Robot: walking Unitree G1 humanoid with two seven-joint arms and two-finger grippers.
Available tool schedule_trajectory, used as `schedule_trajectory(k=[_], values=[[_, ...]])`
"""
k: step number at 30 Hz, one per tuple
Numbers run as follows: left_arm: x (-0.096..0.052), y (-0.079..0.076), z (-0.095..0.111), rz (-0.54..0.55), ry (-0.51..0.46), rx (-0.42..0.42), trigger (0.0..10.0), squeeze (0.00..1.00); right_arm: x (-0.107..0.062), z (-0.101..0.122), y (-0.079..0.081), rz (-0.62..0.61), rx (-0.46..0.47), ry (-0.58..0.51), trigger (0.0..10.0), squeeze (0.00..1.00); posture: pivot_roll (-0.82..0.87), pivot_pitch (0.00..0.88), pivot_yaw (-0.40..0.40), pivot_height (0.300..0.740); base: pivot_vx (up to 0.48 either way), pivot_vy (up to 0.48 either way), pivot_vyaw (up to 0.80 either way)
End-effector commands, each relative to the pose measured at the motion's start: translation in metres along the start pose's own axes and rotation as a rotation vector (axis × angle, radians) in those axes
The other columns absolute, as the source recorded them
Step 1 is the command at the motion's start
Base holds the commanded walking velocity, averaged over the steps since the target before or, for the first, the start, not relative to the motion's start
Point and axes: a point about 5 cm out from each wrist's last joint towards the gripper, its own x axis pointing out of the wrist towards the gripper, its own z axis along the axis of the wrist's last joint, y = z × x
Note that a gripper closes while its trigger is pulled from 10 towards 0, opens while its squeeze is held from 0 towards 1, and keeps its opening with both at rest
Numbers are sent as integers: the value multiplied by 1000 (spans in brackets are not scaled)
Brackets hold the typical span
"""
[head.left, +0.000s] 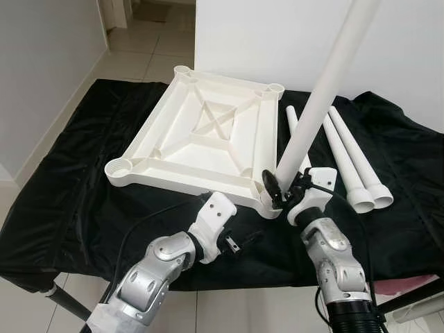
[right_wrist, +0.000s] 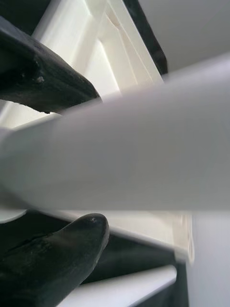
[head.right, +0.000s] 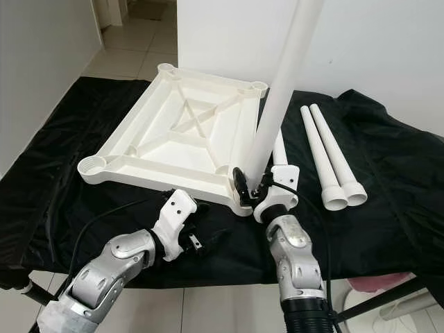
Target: Building children table
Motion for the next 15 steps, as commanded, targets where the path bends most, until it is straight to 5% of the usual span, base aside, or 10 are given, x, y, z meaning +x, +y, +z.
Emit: schedule_trajectory(k=[1, 8, 15], values=[[0, -2, 4, -22, -13, 8, 10000, 0, 2, 2, -3, 57, -47, -1, 10000, 0, 6, 0, -69, 740, 0, 0, 0], [1, -1, 5, -22, -16, 9, 10000, 0, 5, 4, -13, 267, -165, 50, 10000, 0, 2, 0, -63, 740, 0, 0, 0], [2, -1, 6, -25, -16, 8, 10000, 0, 12, -1, -17, 347, -161, 97, 10000, 0, 7, 0, -64, 740, 0, 0, 0]])
